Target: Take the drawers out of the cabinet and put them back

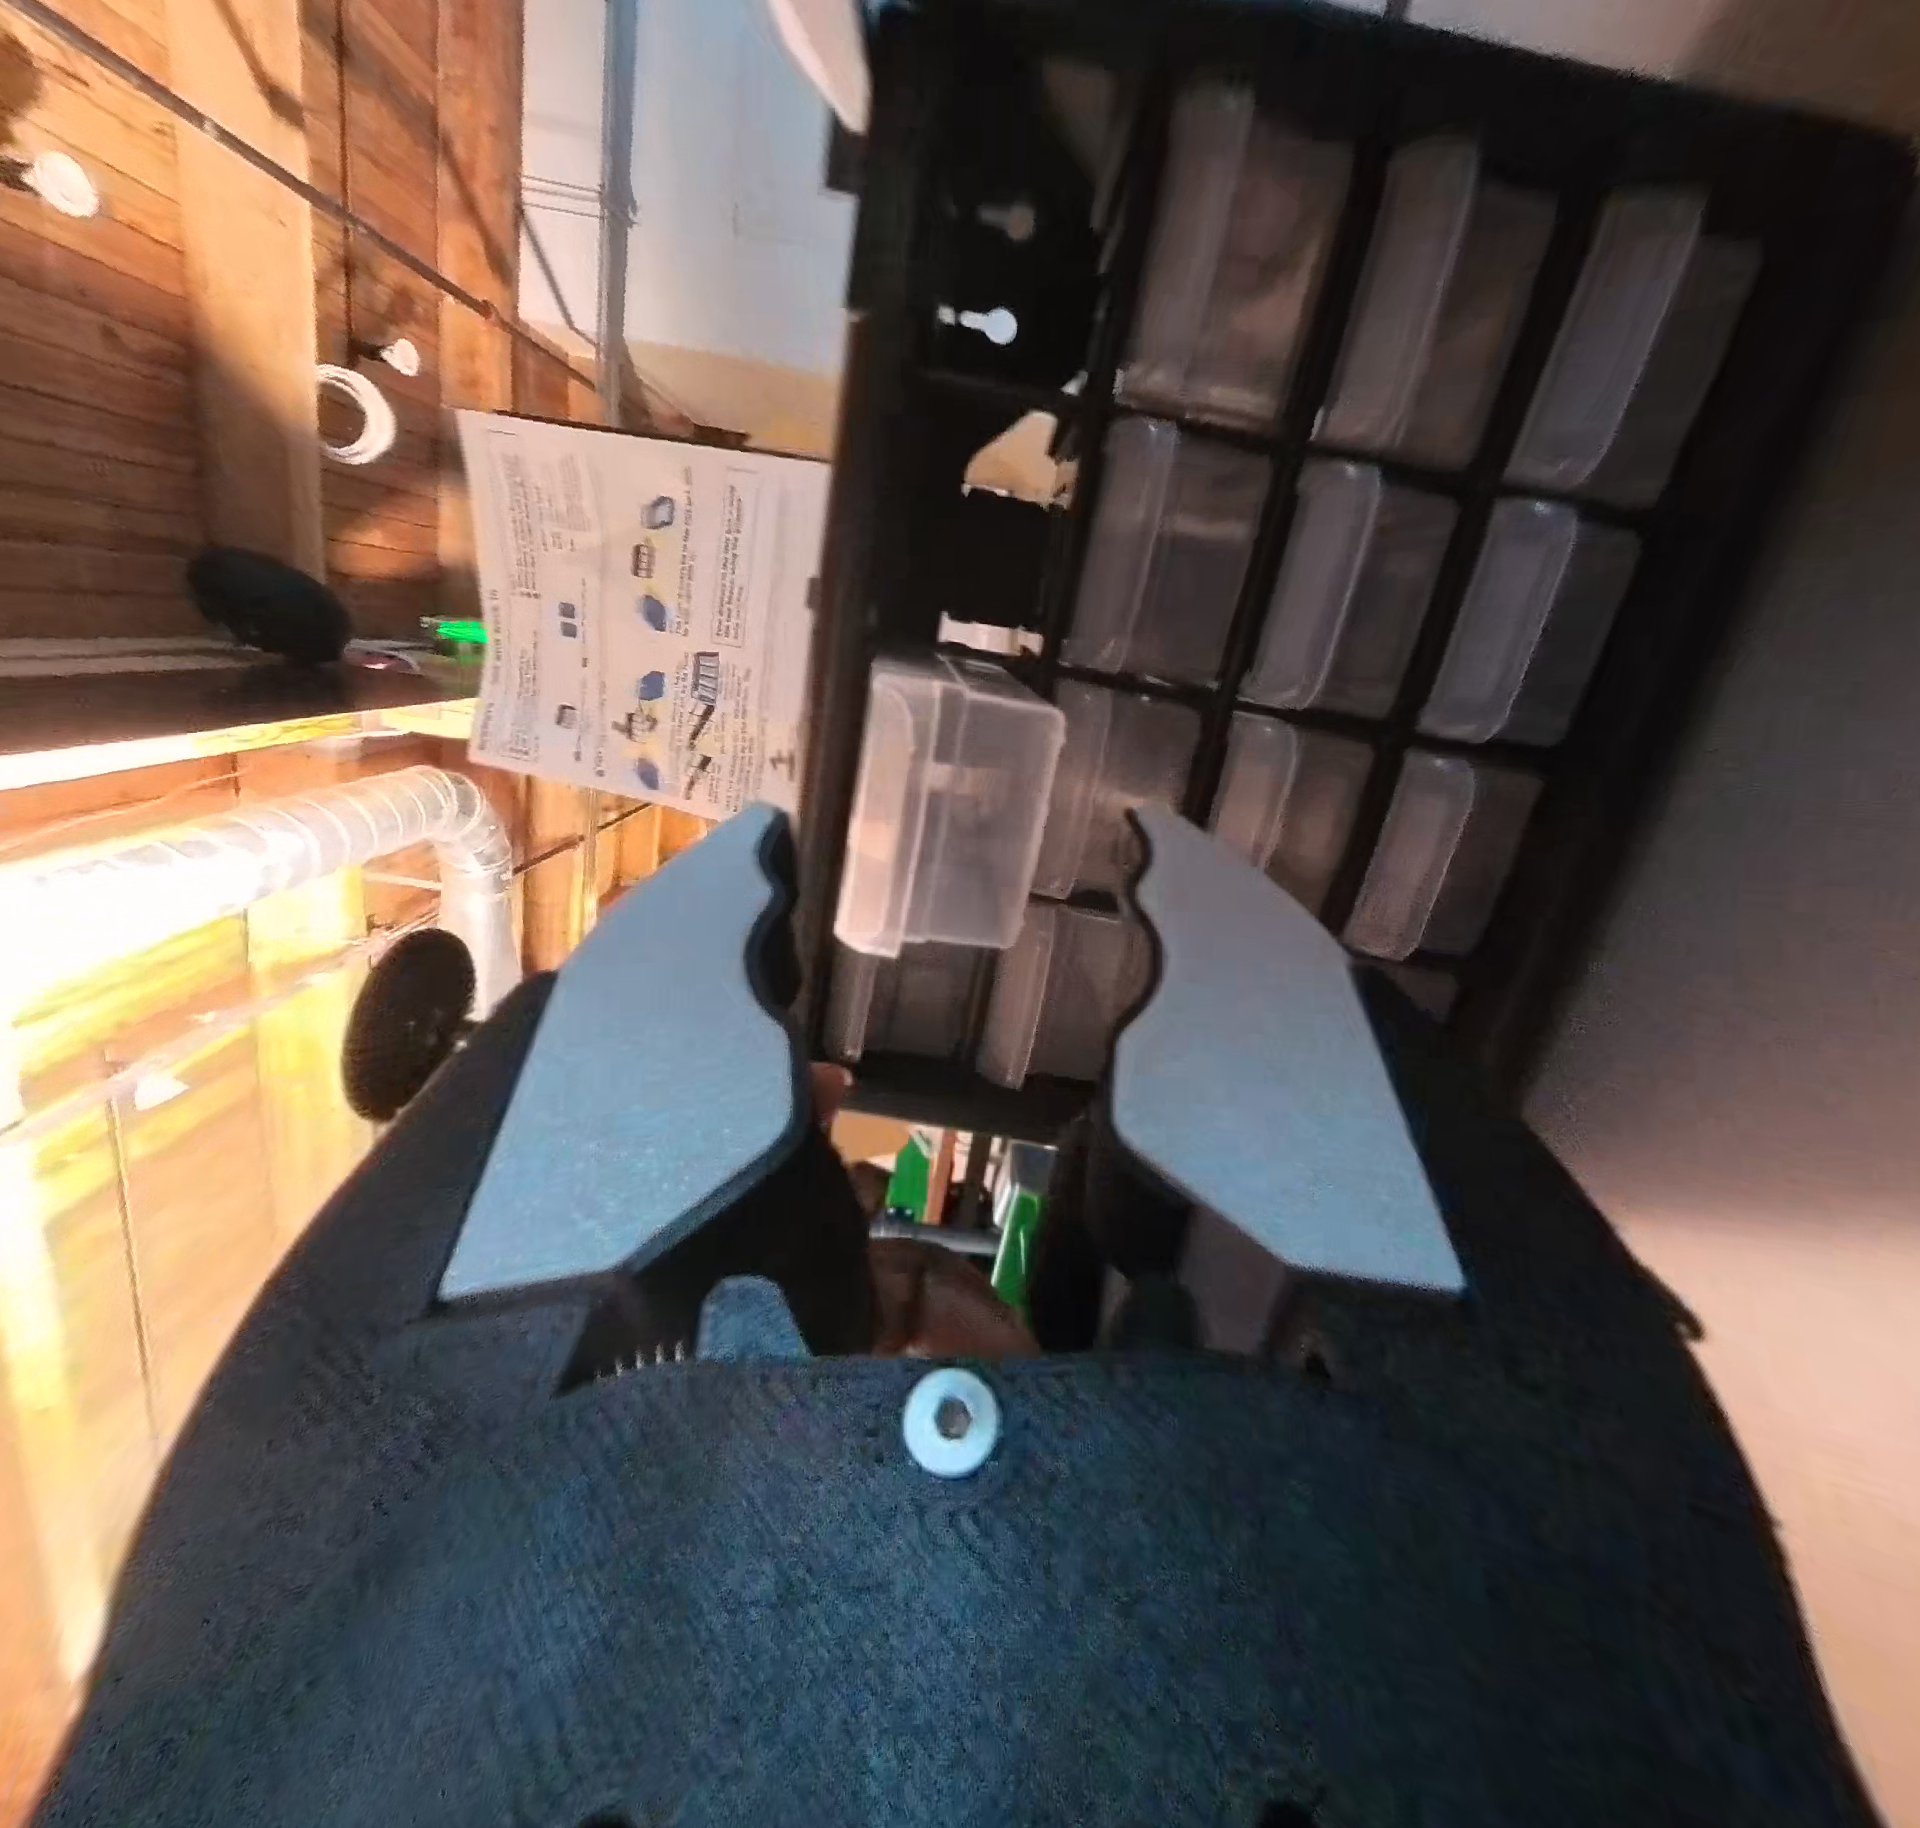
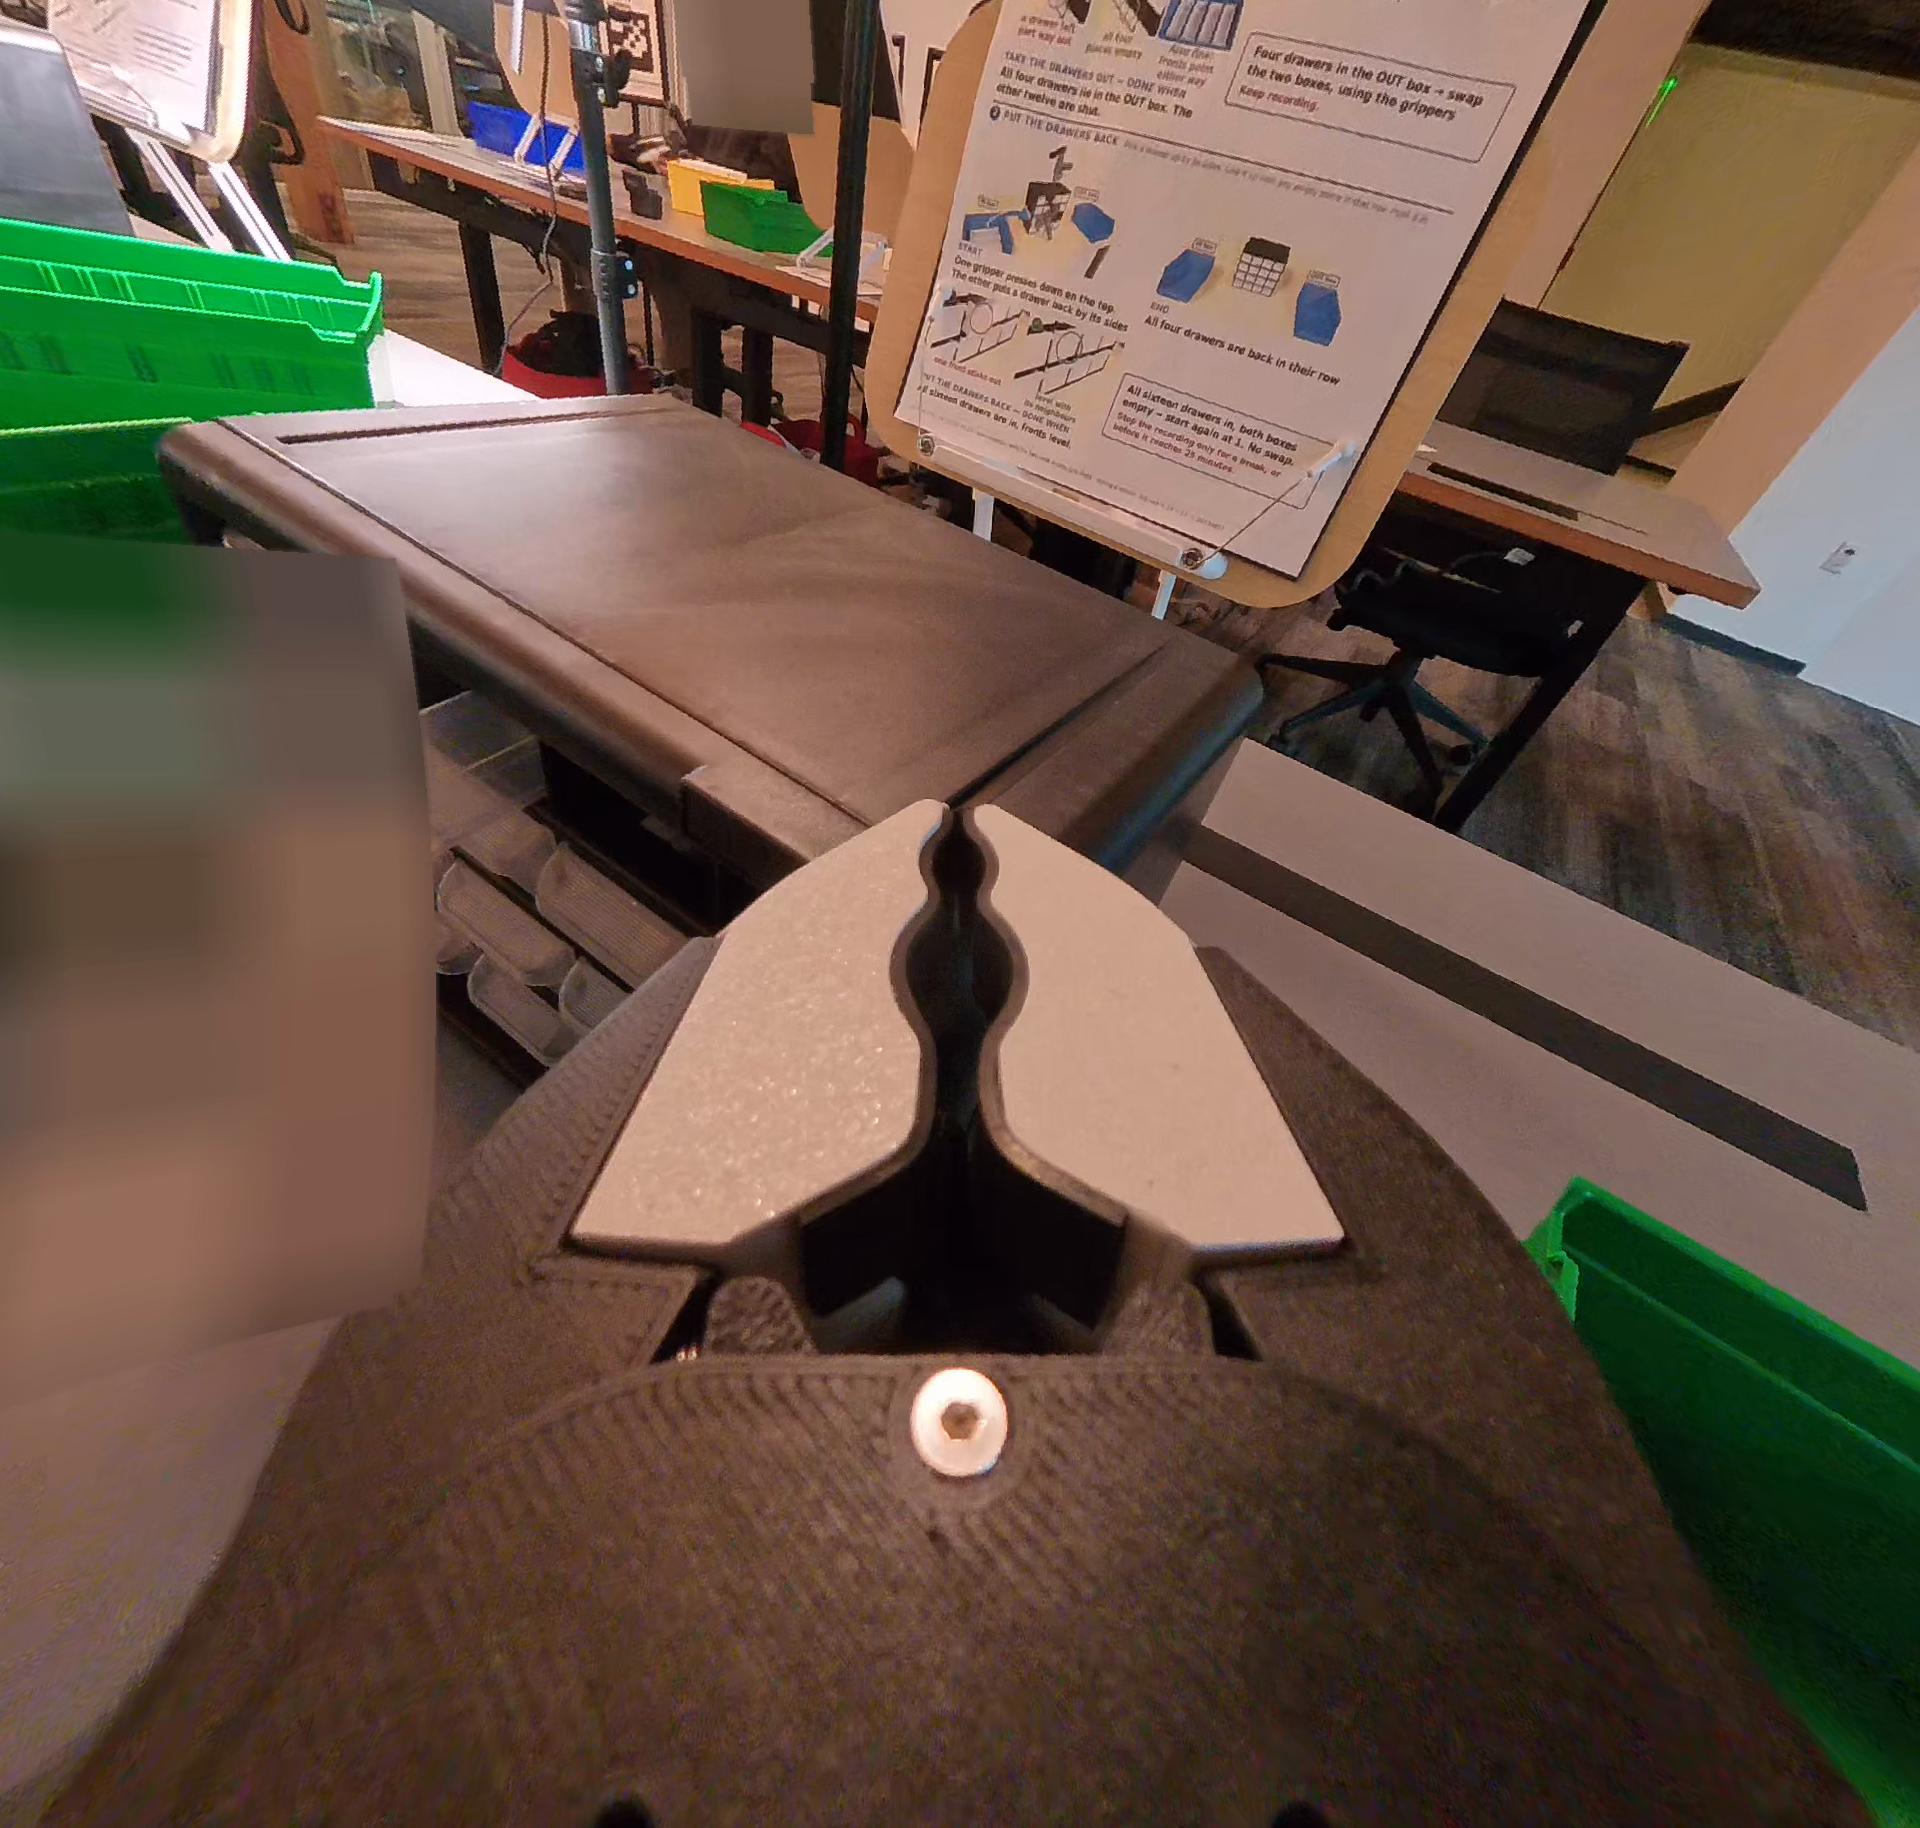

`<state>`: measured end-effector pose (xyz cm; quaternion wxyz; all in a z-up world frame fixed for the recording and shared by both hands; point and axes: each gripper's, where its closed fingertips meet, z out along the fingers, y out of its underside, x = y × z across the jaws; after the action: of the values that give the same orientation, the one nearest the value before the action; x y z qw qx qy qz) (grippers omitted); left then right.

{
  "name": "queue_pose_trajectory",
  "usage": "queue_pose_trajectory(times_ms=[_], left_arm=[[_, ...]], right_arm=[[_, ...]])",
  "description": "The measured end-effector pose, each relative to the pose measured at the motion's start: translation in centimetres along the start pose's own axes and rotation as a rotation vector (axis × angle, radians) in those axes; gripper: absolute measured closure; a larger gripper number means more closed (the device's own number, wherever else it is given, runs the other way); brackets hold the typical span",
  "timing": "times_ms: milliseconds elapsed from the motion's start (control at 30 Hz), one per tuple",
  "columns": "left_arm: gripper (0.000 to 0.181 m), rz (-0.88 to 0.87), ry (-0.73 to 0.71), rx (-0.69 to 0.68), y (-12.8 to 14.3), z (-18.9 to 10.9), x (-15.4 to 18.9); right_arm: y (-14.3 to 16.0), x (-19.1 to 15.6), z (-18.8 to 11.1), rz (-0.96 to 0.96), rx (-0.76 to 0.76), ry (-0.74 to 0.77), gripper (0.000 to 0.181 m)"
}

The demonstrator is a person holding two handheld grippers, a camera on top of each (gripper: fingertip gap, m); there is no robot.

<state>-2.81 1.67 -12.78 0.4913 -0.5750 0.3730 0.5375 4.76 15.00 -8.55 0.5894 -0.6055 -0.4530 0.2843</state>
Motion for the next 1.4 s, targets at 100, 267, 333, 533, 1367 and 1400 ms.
queue_pose_trajectory(times_ms=[100, 267, 333, 533, 1367, 1400], left_arm=[[0.166, 0.007, -0.03, 0.008, -0.2, -0.1, -0.7], [0.178, 0.027, -0.031, -0.049, 0.8, 1.8, -0.9], [0.179, 0.024, -0.014, -0.069, 1.1, 2.5, -0.7], [0.178, 0.031, -0.007, -0.103, 1.6, 4.6, -0.4], [0.152, -0.973, 0.226, 0.166, 4.0, -3.0, -2.3], [0.15, -1.073, 0.236, 0.194, 5.1, -3.9, -3.0]], right_arm=[[0.0, 0.0, 0.0, -0.001, 0.0, 0.007, 0.181], [0.0, 0.0, 0.0, -0.001, 0.002, 0.006, 0.181], [0.0, 0.0, 0.0, -0.001, 0.003, 0.003, 0.181], [0.0, 0.0, 0.0, -0.002, 0.005, 0.005, 0.181], [0.0, 0.0, 0.0, -0.009, 0.025, 0.035, 0.181], [0.0, 0.1, 0.0, -0.009, 0.027, 0.039, 0.181]])
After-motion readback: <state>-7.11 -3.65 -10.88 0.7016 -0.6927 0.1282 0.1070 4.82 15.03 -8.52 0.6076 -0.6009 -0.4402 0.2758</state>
